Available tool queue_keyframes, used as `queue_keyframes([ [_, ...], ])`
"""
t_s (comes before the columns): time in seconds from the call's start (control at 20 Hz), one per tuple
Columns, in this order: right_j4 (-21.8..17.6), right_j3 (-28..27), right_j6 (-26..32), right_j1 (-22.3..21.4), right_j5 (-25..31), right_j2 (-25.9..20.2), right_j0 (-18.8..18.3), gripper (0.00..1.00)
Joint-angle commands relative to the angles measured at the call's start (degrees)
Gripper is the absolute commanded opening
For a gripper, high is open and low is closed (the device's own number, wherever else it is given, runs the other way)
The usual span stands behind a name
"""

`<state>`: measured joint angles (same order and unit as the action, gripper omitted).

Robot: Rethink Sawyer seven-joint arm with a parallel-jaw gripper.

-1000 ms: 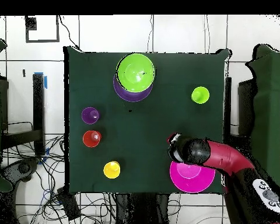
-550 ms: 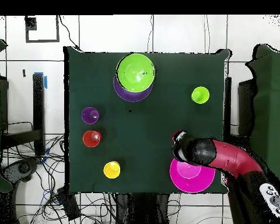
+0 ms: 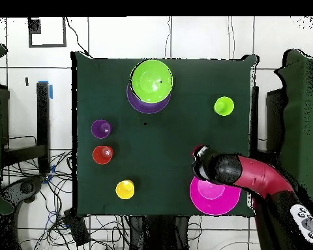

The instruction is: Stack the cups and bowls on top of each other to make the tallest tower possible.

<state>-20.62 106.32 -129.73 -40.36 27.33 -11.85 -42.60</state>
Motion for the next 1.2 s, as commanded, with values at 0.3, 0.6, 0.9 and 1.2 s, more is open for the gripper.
queue_keyframes([
  [0.3,-4.9,-1.3,6.5,4.7,0.1,-3.2,-0.4,1.0],
  [0.6,-5.5,-1.0,7.0,3.4,1.2,-2.8,-0.9,1.0],
  [0.9,-7.3,-1.4,7.0,4.8,0.0,-1.5,-1.1,1.0],
  [1.2,-9.3,-1.9,5.0,7.6,-3.2,-0.9,-1.0,1.0],
])
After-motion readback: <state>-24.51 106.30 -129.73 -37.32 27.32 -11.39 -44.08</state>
